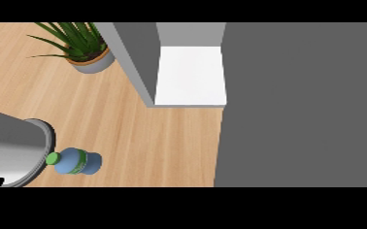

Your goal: Pick up the bottled water, place it into the cabinet and close the cabinet

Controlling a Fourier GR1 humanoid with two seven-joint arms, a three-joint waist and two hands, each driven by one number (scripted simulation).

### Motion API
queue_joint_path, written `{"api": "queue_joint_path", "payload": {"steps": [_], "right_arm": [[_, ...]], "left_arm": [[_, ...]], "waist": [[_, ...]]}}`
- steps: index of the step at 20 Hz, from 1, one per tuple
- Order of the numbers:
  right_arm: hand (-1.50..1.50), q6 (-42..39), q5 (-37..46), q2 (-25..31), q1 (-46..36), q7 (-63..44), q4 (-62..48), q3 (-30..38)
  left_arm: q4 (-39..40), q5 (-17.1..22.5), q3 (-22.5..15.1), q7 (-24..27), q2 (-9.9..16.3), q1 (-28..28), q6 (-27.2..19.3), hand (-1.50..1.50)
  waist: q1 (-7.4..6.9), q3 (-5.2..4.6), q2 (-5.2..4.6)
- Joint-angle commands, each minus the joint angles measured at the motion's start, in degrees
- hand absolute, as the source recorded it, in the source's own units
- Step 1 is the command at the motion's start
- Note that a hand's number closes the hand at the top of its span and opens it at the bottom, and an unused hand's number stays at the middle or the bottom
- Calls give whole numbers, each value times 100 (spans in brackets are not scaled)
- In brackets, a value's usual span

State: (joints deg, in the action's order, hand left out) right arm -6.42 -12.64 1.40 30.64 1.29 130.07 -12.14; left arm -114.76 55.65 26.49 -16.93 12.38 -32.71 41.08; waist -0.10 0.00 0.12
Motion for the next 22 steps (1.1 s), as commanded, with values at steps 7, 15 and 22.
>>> {"api": "queue_joint_path", "payload": {"steps": [7, 15, 22], "right_arm": [[-150, -172, 90, 68, 127, 464, -243, 21], [-150, -286, 233, 140, 509, 612, -94, -284], [-150, -288, 146, 124, 580, 659, -11, -317]], "left_arm": [[1239, -625, 503, 158, 65, 987, 198, -150], [2197, -2083, 747, 926, -203, 1690, 794, -150], [2815, -2435, 890, 1042, -52, 1991, 927, -150]], "waist": [[26, 1, -5], [63, -3, -7], [142, -9, -26]]}}
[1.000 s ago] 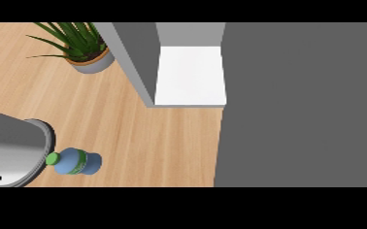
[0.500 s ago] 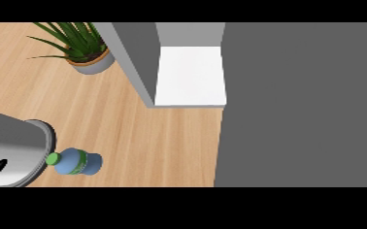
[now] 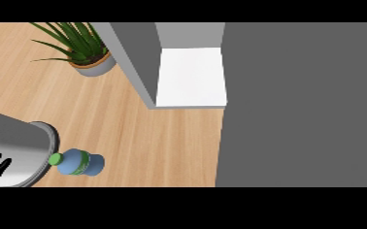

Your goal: Pick up the bottled water, place it into the cabinet and close the cabinet

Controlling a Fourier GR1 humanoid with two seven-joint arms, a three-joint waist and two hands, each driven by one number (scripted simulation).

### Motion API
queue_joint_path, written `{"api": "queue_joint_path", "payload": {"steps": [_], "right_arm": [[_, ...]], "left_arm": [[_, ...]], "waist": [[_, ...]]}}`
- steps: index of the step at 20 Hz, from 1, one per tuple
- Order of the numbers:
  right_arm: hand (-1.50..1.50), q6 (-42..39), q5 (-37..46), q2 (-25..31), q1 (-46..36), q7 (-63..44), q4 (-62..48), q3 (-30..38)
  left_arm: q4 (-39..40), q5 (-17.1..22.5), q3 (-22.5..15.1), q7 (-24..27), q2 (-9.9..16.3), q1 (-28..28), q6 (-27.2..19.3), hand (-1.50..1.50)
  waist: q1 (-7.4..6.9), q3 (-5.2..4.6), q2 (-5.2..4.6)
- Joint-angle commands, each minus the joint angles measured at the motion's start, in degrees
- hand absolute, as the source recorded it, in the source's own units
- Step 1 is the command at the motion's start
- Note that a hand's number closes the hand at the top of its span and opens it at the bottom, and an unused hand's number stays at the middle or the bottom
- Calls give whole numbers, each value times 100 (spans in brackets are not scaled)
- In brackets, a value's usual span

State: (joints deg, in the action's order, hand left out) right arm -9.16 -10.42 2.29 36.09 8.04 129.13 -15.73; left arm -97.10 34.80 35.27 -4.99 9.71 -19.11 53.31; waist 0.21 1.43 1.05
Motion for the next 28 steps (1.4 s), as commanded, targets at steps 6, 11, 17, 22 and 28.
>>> {"api": "queue_joint_path", "payload": {"steps": [6, 11, 17, 22, 28], "right_arm": [[-150, -215, -66, 42, 37, 268, -247, -96], [-150, -198, -118, 80, 98, 143, 23, -119], [-150, -254, -113, 121, 177, 168, -31, -178], [-150, -249, -209, 213, 304, 265, 22, 116], [-150, -120, 107, 53, 213, 404, -132, -117]], "left_arm": [[1253, -894, -119, -40, -252, 534, -254, -150], [1307, -1026, -14, -8, -327, 480, -288, -150], [2015, -1264, -114, -15, -404, 963, -407, -150], [3087, -1601, 72, 439, -126, 1419, -236, -150], [4053, -2330, -16, 1305, -53, 1826, -81, -150]], "waist": [[244, -163, -157], [357, -173, -176], [374, -173, -165], [243, -167, -137], [146, -165, -125]]}}
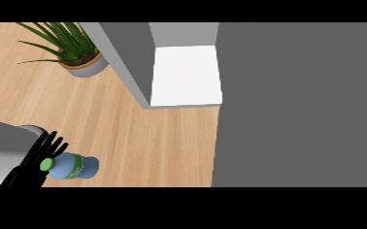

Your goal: Pick up the bottled water, place it into the cabinet and close the cabinet

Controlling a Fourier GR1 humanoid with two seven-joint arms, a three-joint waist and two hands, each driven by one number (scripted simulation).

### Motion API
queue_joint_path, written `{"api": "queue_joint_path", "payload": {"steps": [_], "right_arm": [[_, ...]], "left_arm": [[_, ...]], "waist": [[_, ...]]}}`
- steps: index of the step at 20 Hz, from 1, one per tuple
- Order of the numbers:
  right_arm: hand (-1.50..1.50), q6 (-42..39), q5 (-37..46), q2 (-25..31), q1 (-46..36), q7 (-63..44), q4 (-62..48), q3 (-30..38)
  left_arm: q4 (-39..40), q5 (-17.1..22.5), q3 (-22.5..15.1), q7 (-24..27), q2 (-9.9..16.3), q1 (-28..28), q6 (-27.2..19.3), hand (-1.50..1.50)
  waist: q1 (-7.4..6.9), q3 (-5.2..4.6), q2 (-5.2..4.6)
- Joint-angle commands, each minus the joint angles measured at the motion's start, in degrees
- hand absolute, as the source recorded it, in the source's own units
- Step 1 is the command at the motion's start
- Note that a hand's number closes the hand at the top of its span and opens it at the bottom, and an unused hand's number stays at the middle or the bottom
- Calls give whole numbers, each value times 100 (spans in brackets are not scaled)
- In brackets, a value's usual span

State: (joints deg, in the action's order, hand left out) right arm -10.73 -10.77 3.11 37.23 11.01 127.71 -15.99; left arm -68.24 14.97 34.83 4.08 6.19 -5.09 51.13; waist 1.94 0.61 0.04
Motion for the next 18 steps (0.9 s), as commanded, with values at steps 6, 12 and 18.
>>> {"api": "queue_joint_path", "payload": {"steps": [6, 12, 18], "right_arm": [[-150, 0, -163, 109, 171, -62, 162, 64], [-150, 26, 208, -90, 104, 434, -394, -234], [-150, -35, -212, 120, 4, 222, -302, 178]], "left_arm": [[2823, -1197, -233, 1717, 511, 1188, -120, -150], [3844, -1124, -329, 2085, 778, 1564, 286, -150], [4118, -977, -464, 1984, 738, 1778, 442, -150]], "waist": [[-82, -76, -20], [-83, -76, -21], [-114, -71, -20]]}}
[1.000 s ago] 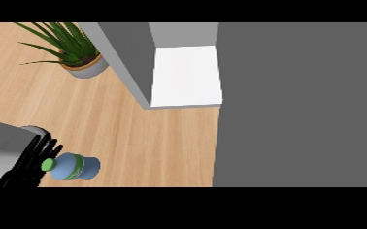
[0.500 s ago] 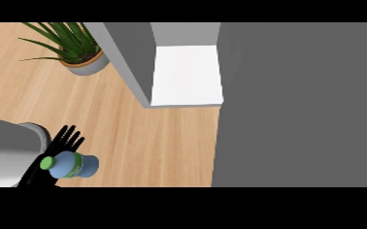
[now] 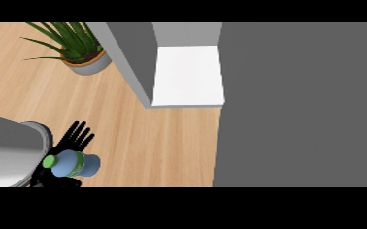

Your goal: Pick up the bottled water, place it into the cabinet and close the cabinet

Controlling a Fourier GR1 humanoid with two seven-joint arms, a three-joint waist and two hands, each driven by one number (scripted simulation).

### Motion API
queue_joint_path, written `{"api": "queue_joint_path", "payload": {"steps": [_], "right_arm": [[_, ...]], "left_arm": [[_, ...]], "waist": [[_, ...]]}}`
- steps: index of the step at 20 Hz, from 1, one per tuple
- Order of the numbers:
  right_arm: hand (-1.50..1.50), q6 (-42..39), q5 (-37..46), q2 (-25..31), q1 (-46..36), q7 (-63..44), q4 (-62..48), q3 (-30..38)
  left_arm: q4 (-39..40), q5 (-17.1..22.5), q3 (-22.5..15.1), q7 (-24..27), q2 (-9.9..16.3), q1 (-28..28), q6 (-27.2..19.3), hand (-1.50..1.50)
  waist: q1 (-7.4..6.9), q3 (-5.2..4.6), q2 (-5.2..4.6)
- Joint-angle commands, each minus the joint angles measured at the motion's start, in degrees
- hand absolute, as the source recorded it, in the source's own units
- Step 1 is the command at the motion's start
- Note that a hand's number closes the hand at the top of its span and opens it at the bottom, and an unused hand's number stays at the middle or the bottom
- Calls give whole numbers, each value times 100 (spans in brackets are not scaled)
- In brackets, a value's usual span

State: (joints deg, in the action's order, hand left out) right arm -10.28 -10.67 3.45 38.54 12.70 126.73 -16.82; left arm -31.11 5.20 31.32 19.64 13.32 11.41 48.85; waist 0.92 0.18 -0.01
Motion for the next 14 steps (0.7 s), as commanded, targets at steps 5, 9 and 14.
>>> {"api": "queue_joint_path", "payload": {"steps": [5, 9, 14], "right_arm": [[-150, 94, 176, -86, 85, 14, -63, -306], [-150, 92, -94, 28, -84, -181, 77, 2], [-150, 166, 122, -75, -267, -29, -299, -129]], "left_arm": [[622, 140, -166, 337, -100, 309, 782, -150], [452, 63, -402, 405, -289, 325, 830, -150], [164, 19, -660, 566, -457, 162, 839, 150]], "waist": [[35, -39, -20], [25, -37, -22], [-31, -28, -5]]}}
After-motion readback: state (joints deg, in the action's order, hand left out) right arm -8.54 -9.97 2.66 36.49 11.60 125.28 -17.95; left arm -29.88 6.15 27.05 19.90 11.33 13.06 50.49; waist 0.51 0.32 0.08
